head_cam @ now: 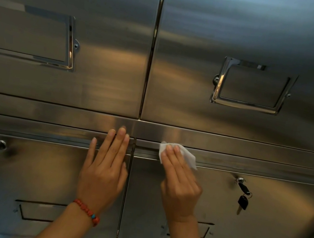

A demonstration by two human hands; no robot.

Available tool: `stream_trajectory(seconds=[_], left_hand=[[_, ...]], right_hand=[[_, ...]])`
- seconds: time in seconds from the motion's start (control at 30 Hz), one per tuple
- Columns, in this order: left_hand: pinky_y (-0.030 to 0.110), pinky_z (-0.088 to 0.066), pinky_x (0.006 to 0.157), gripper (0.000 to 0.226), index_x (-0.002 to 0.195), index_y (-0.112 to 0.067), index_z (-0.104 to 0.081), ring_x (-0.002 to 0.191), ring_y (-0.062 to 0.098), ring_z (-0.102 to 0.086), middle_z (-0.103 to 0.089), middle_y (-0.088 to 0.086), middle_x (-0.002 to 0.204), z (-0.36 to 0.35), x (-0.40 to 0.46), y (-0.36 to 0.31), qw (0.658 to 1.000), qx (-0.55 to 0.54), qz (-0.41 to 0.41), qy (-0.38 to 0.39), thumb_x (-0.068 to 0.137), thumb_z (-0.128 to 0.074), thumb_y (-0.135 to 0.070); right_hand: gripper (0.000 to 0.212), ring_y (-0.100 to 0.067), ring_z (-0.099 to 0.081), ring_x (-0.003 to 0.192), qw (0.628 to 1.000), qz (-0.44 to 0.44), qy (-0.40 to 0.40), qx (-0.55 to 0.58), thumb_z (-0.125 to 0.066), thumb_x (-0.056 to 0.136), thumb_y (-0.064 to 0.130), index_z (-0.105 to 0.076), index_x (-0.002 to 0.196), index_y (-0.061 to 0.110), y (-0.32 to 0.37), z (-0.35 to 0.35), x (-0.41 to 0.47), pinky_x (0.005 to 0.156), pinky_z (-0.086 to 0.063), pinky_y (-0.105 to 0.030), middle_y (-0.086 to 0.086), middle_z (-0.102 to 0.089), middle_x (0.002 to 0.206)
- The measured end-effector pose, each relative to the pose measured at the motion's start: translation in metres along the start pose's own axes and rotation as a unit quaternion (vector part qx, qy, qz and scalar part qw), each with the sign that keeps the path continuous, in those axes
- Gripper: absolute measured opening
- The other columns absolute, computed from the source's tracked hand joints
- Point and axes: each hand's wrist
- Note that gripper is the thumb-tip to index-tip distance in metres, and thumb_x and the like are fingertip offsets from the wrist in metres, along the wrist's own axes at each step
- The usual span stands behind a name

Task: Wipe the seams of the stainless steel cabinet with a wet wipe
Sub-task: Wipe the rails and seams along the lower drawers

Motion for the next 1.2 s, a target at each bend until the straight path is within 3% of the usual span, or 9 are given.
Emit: stream_trajectory(seconds=[0.1, 0.2, 0.33, 0.4, 0.57, 0.7, 0.87, 1.0, 1.2], left_hand=[[0.049, -0.019, 0.11, 0.052, 0.136, -0.002, -0.039, 0.144, 0.016, -0.004, -0.034, 0.014, 0.145, 0.0, -0.001, -0.002, 1.0, -0.006, 0.007, 0.003, 0.088, -0.036, -0.02], [0.049, -0.019, 0.11, 0.052, 0.136, -0.002, -0.038, 0.144, 0.016, -0.005, -0.034, 0.013, 0.145, -0.001, -0.001, -0.002, 1.0, -0.01, 0.009, 0.002, 0.087, -0.036, -0.019], [0.049, -0.019, 0.111, 0.052, 0.137, -0.002, -0.038, 0.144, 0.017, -0.005, -0.033, 0.014, 0.145, -0.001, 0.0, -0.002, 1.0, -0.007, 0.006, 0.002, 0.088, -0.036, -0.019], [0.048, -0.018, 0.111, 0.051, 0.136, -0.001, -0.038, 0.144, 0.016, -0.004, -0.033, 0.015, 0.145, 0.0, 0.0, -0.002, 1.0, -0.009, 0.006, 0.002, 0.088, -0.036, -0.019], [0.048, -0.017, 0.111, 0.051, 0.135, -0.001, -0.04, 0.144, 0.016, -0.004, -0.034, 0.014, 0.144, 0.0, 0.0, -0.001, 1.0, -0.013, 0.0, -0.002, 0.088, -0.036, -0.02], [0.05, -0.02, 0.11, 0.052, 0.137, -0.001, -0.037, 0.144, 0.017, -0.005, -0.035, 0.015, 0.145, -0.003, 0.0, -0.003, 1.0, -0.007, 0.009, -0.007, 0.088, -0.036, -0.018], [0.05, -0.02, 0.11, 0.051, 0.137, -0.002, -0.038, 0.144, 0.018, -0.009, -0.036, 0.015, 0.145, -0.002, -0.001, -0.001, 1.0, -0.003, 0.003, -0.002, 0.089, -0.035, -0.018], [0.049, -0.018, 0.111, 0.052, 0.137, -0.002, -0.038, 0.144, 0.017, -0.006, -0.034, 0.014, 0.145, -0.002, 0.0, -0.002, 1.0, -0.008, 0.007, -0.005, 0.088, -0.036, -0.018], [0.049, -0.019, 0.11, 0.051, 0.136, -0.001, -0.039, 0.144, 0.015, -0.004, -0.035, 0.015, 0.144, -0.002, 0.001, -0.005, 1.0, -0.011, 0.012, -0.009, 0.088, -0.036, -0.017]], right_hand=[[0.04, -0.024, -0.066, 0.099, 1.0, 0.016, 0.02, -0.008, -0.078, 0.058, -0.018, -0.073, 0.094, -0.001, -0.011, 0.01, 0.003, 0.085, -0.055, -0.038, -0.013, -0.069, 0.103], [0.043, -0.026, -0.066, 0.098, 1.0, -0.008, 0.012, -0.015, -0.076, 0.056, -0.023, -0.073, 0.093, -0.002, -0.012, 0.011, 0.002, 0.084, -0.055, -0.04, -0.015, -0.07, 0.102], [0.029, -0.025, -0.066, 0.101, 1.0, 0.006, 0.012, -0.003, -0.054, 0.079, -0.015, -0.073, 0.096, 0.0, 0.0, 0.002, 0.002, 0.087, -0.054, -0.038, -0.013, -0.069, 0.105], [0.025, -0.023, -0.066, 0.101, 1.0, 0.021, 0.017, 0.003, -0.052, 0.086, -0.007, -0.073, 0.096, 0.001, -0.004, 0.003, 0.004, 0.086, -0.055, -0.037, -0.012, -0.069, 0.105], [0.032, -0.026, -0.066, 0.099, 1.0, -0.001, -0.01, -0.024, -0.065, 0.069, -0.016, -0.073, 0.095, 0.0, -0.013, 0.009, -0.001, 0.084, -0.055, -0.04, -0.013, -0.069, 0.104], [0.03, -0.024, -0.066, 0.102, 1.0, 0.005, 0.005, -0.009, -0.058, 0.074, -0.013, -0.073, 0.097, 0.0, 0.002, 0.001, 0.001, 0.089, -0.053, -0.037, -0.014, -0.068, 0.106], [0.036, -0.023, -0.065, 0.102, 1.0, 0.01, 0.01, -0.017, -0.074, 0.065, -0.017, -0.072, 0.097, 0.0, -0.012, 0.008, 0.0, 0.086, -0.054, -0.04, -0.013, -0.069, 0.106], [0.025, -0.028, -0.066, 0.1, 0.999, -0.02, -0.015, -0.04, -0.057, 0.078, -0.008, -0.071, 0.098, -0.001, -0.01, 0.008, -0.005, 0.085, -0.053, -0.041, -0.015, -0.067, 0.106], [0.031, -0.021, -0.065, 0.105, 1.0, 0.001, -0.01, 0.011, -0.042, 0.097, 0.0, -0.073, 0.098, 0.001, 0.018, -0.015, 0.0, 0.092, -0.051, -0.032, -0.012, -0.069, 0.107]])
Point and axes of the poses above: each hand's wrist, its own x-axis towards the middle knuckle, its own z-axis out of the back of the hand, y = z × x
